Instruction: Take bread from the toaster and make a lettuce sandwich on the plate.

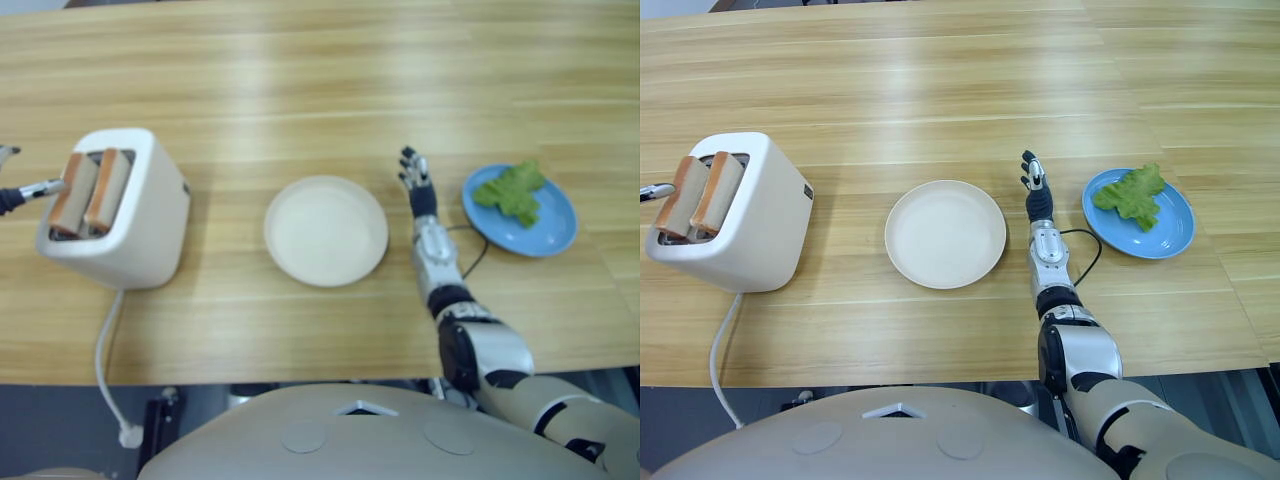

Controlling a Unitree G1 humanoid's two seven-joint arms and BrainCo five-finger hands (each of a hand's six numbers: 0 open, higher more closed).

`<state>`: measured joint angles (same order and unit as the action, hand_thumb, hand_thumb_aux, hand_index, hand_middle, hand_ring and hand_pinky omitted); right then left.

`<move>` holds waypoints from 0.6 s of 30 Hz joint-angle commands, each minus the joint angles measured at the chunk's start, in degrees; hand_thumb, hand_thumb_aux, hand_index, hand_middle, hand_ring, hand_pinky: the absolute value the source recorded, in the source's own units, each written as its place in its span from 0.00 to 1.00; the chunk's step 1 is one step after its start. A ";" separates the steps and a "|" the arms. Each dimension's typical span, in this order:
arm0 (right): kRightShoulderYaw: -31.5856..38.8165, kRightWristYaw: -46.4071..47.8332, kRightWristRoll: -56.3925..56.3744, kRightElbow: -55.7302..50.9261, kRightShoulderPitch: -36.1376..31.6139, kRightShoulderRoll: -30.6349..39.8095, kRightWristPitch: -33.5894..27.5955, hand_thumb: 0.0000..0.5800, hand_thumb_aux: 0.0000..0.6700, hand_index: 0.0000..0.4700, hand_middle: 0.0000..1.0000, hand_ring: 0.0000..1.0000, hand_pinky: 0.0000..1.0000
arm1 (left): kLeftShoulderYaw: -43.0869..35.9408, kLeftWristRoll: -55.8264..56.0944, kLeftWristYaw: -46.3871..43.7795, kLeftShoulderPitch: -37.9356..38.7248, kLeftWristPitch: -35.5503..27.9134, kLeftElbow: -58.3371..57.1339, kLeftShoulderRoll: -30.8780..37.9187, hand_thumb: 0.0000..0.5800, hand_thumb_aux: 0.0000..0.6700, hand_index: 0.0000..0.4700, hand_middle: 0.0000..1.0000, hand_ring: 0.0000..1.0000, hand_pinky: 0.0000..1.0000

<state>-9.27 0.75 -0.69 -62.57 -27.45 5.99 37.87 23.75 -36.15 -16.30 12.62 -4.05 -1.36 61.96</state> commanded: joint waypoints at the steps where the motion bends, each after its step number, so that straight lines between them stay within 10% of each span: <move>1: -0.33 -0.28 -0.43 -1.10 0.58 0.26 -1.19 0.00 0.00 0.00 0.00 0.00 0.00 | -2.19 0.42 0.05 -0.80 1.13 -2.61 0.06 0.00 0.00 0.00 0.00 0.00 0.00; 18: -0.47 -0.63 -0.65 -1.17 1.27 0.61 -1.51 0.00 0.00 0.00 0.00 0.00 0.00 | -5.31 -0.27 1.82 -1.83 2.99 -4.72 1.37 0.00 0.00 0.00 0.00 0.00 0.00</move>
<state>-9.40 0.32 -0.89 -62.94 -26.99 6.60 37.26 19.00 -36.16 -13.97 10.15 -1.29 -6.83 62.71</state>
